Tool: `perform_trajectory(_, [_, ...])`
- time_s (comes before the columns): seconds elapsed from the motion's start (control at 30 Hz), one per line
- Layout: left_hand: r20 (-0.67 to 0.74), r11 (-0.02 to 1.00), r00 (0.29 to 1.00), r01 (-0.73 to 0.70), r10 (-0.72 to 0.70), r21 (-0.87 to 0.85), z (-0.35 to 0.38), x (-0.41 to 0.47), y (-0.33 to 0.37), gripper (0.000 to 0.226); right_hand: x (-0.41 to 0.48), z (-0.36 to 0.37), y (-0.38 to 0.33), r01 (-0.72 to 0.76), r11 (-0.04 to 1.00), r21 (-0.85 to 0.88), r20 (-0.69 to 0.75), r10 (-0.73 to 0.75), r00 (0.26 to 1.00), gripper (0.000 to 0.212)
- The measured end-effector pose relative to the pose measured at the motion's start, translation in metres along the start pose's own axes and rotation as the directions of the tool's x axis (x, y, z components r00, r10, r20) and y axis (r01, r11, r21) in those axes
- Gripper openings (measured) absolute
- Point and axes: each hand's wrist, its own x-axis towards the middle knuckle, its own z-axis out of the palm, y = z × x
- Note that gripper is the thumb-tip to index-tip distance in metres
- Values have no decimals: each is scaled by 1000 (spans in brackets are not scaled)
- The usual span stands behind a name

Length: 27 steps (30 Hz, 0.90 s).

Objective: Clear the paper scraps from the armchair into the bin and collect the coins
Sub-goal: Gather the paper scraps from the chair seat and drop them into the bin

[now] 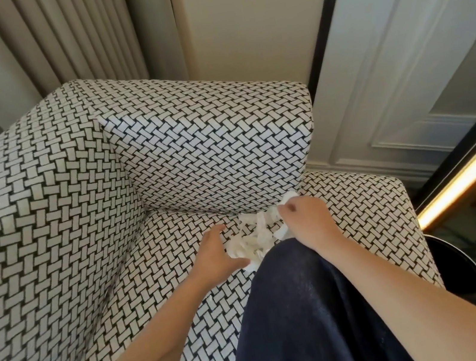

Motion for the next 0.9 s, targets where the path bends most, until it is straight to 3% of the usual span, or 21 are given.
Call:
perform_trajectory(0.23, [-96, 999, 995, 38, -36, 20, 9, 2, 7, 70, -9, -4, -7, 166, 974, -152, -148, -189, 971, 32])
perform_trajectory(0.53, [-224, 993, 973, 29, -54, -113, 5, -2, 13, 30, -15, -6, -12, 224, 944, -242, -240, -282, 929, 24])
perform_trajectory(0.7, [-302, 991, 953, -17, -26, -136, -15, -6, 23, 27, -19, -7, -12, 217, 969, -122, -327, -245, 912, 11])
perform_trajectory(0.9, [-387, 969, 922, -67, -31, -238, -35, -8, 52, 23, -23, -7, 0, 197, 950, 241, -415, -83, 906, 9])
